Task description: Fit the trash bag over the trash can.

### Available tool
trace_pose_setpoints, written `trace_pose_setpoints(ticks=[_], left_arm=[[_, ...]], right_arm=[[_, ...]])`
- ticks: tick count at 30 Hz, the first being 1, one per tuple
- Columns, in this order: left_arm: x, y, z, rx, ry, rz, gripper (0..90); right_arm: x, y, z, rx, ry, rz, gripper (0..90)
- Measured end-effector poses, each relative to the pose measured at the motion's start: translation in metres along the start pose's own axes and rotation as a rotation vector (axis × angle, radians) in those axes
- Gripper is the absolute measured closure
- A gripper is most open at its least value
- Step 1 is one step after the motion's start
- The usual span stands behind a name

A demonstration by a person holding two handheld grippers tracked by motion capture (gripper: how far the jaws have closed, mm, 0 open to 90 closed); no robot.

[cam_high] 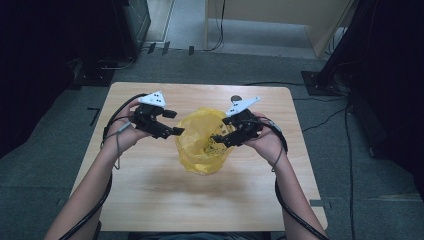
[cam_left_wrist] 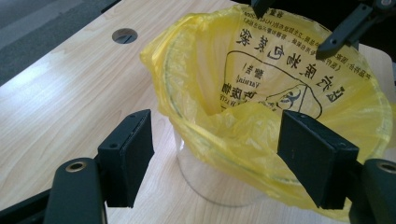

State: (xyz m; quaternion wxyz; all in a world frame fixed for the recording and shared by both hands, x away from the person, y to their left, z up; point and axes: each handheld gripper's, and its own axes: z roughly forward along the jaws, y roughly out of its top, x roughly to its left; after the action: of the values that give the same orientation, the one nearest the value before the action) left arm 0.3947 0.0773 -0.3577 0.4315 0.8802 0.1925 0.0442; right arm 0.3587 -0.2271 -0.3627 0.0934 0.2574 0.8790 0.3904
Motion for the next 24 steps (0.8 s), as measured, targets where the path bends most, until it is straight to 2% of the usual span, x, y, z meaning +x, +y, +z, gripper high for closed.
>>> trace_pose_setpoints(ticks=[6,13,20,24], left_arm=[[0.003,-0.006,-0.005,-0.011,0.006,-0.009,25.7],[0.005,-0.016,-0.006,-0.016,0.008,-0.003,25.7],[0.01,-0.028,-0.005,-0.033,0.006,-0.025,25.7],[0.012,-0.038,-0.003,-0.027,0.011,-0.033,25.7]], right_arm=[[-0.005,-0.011,-0.01,-0.037,0.001,0.026,26.2],[-0.012,-0.022,-0.025,-0.06,-0.029,0.039,25.8],[-0.019,-0.035,-0.033,-0.083,-0.051,0.011,25.3],[-0.024,-0.042,-0.036,-0.083,-0.055,0.011,24.9]])
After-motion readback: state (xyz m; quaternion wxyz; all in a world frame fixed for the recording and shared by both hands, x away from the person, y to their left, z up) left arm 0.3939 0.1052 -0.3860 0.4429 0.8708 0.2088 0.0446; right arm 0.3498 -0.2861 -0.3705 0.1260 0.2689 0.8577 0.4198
